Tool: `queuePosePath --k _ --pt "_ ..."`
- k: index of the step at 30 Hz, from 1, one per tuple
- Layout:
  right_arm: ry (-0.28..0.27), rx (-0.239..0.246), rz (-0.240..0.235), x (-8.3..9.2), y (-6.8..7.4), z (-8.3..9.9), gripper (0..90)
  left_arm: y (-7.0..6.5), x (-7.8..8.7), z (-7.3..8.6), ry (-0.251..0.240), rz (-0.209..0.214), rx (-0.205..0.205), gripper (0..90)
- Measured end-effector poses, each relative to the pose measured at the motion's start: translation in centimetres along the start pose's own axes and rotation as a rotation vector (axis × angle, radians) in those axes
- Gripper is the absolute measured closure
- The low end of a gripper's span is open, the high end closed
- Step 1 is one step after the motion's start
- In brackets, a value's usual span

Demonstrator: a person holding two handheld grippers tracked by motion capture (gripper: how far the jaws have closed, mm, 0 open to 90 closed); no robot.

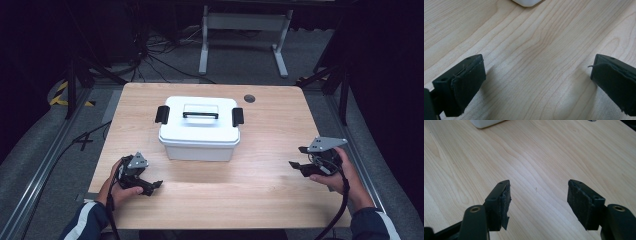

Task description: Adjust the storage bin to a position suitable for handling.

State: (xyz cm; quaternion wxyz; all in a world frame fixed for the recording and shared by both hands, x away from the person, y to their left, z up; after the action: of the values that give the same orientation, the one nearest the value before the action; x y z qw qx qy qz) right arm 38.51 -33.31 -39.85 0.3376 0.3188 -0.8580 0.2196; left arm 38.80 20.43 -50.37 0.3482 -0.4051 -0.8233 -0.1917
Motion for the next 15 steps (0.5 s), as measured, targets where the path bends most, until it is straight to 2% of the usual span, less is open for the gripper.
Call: queuePosePath --k 5,8,15 --pt "0.006 0.030 -0.008 -0.1 0.4 -1.3 35.9 0.0 0.0 0.0 0.000 -0.001 -0.001 0.2" --pt "0.016 0.067 -0.014 -0.1 0.8 -2.6 35.7 0.0 0.0 0.0 0.000 0.000 0.000 0.2" --pt "0.009 0.099 -0.015 0.2 1.2 -4.7 35.7 0.0 0.0 0.0 -0.003 -0.005 0.000 0.3"
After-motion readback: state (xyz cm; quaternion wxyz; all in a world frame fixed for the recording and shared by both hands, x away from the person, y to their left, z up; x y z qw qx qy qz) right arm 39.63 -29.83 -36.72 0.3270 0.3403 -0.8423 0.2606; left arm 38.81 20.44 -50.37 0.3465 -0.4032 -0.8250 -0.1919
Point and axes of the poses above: each handheld gripper's, and its own axes: x roughly backward along the jaws, z roughly out of its underside, y roughly to its left, the point moved 3 cm from there along -x, roughly forward along the jaws, and after that the axes turned 4 degrees about -x, right-handed, at the moved point
